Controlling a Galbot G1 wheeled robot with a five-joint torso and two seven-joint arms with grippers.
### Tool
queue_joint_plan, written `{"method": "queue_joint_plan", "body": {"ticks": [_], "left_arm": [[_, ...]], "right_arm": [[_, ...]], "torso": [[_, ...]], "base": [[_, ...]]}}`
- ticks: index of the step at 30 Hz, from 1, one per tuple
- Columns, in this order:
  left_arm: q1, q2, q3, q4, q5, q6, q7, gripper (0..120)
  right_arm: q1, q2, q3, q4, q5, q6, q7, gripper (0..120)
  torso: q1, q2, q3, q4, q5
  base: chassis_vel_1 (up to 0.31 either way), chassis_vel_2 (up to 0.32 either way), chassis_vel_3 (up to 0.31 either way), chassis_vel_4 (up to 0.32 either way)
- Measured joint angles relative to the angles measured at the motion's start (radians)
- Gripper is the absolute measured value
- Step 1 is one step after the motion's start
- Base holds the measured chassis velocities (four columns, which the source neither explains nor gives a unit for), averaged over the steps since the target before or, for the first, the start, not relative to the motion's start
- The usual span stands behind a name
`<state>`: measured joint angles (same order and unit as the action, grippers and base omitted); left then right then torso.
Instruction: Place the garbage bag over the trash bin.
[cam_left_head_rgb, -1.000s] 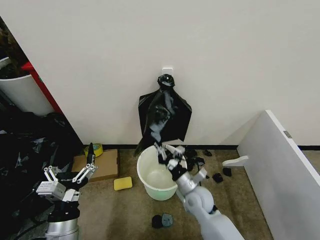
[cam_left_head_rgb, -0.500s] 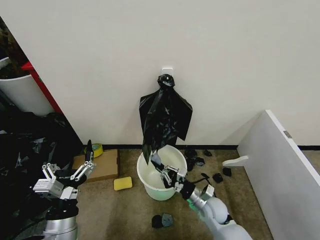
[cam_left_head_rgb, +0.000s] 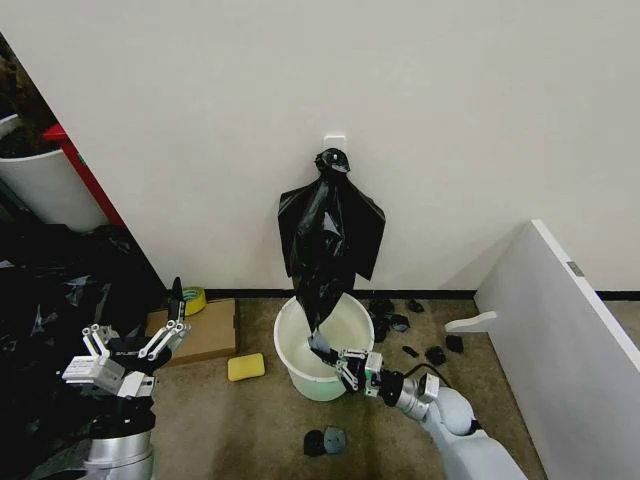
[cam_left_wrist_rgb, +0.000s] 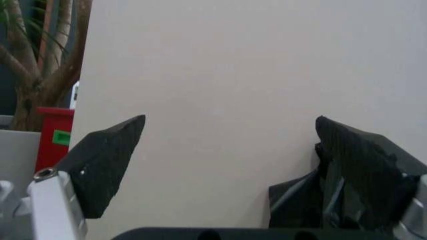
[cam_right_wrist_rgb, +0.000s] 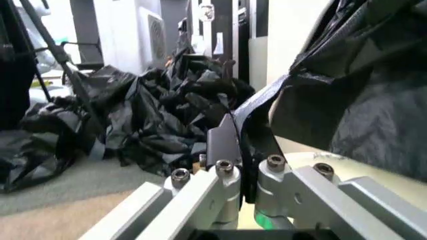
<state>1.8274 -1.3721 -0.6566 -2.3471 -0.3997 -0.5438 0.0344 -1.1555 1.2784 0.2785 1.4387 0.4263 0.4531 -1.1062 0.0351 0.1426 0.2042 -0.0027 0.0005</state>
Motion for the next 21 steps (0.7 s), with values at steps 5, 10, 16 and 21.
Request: {"method": "queue_joint_plan", "body": {"ticks": [5, 10, 16, 21], "left_arm": [[-0.011, -0.002, 0.002, 0.012, -0.001, 0.002, 0.0, 100], [-0.015, 0.002, 0.0, 0.019, -0.008, 0.002, 0.0, 100], [-0.017, 0.01, -0.002, 0.03, -0.018, 0.002, 0.0, 100], [-0.021, 0.015, -0.002, 0.038, -0.024, 0.0, 0.0, 100]], "right_arm": [[0.012, -0.006, -0.007, 0.022, 0.065, 0.039, 0.093, 1], [0.007, -0.011, -0.018, 0.067, 0.117, 0.099, 0.209, 18], [-0.048, -0.061, -0.009, 0.146, 0.156, 0.132, 0.195, 38], [-0.088, -0.094, 0.015, 0.188, 0.149, 0.172, 0.206, 56]], "torso": [[0.0, 0.0, 0.0, 0.0001, 0.0], [0.0, 0.0, 0.0, 0.0003, 0.0001], [0.0, 0.0, 0.0, -0.0002, 0.0002], [0.0, 0.0, 0.0, 0.0001, 0.0001]], "base": [[0.0, 0.0, 0.0, 0.0], [0.0, 0.0, 0.0, 0.0], [0.0, 0.0, 0.0, 0.0], [0.0, 0.0, 0.0, 0.0]]}}
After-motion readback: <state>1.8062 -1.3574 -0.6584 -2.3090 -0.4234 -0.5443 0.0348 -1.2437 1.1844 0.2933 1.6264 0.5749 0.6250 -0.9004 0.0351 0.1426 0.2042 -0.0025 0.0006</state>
